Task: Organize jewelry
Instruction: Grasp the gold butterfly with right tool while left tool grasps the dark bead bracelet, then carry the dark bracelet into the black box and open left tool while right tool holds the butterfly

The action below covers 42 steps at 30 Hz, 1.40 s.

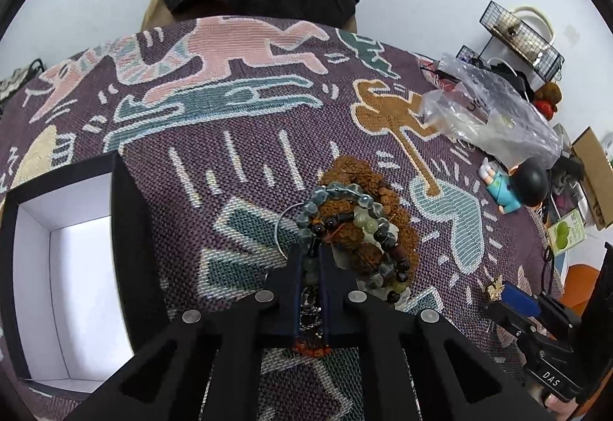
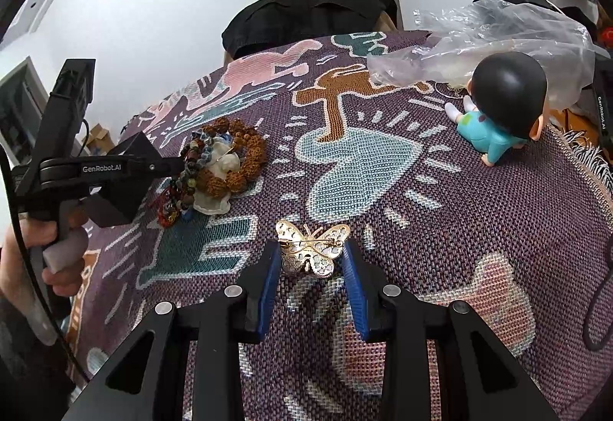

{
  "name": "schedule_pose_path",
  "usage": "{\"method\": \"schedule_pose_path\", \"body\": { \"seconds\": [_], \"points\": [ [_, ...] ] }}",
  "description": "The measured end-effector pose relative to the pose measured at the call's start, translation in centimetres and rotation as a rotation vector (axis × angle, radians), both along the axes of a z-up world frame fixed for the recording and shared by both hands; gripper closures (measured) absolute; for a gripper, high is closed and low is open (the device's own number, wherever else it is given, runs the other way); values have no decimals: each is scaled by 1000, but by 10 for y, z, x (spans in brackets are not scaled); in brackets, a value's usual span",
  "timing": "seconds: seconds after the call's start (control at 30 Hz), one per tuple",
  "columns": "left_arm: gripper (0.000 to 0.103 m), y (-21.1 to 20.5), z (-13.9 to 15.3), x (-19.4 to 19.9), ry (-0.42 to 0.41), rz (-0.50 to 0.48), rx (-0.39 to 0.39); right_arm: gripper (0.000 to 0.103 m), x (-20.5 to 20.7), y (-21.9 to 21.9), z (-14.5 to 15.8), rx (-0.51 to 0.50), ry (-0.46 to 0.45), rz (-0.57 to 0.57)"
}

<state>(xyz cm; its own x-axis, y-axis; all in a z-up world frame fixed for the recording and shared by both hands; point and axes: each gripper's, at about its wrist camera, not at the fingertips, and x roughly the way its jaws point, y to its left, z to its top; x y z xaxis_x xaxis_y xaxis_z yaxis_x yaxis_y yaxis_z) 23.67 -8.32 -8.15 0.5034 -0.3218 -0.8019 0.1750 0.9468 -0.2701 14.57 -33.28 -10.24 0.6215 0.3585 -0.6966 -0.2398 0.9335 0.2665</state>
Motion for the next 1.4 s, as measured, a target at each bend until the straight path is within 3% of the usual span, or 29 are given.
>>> {"method": "schedule_pose_path", "body": {
  "seconds": [0.23, 0.5, 0.83, 1.1, 1.4],
  "points": [
    [95, 4, 22, -11, -53, -3, -13, 69, 0, 2, 0, 8, 2, 7],
    [95, 9, 65, -29, -156, -13, -11, 69, -3, 7, 8, 14, -18, 22],
    [95, 41, 112, -51, -271, 31, 13, 69, -6, 20, 19, 28, -43, 48],
    [95, 74, 119, -59, -298, 90, 28, 69, -6, 36, 25, 41, -55, 72],
    [95, 110, 97, -57, -259, 171, 37, 69, -7, 49, 26, 49, -59, 91]
  ]
}}
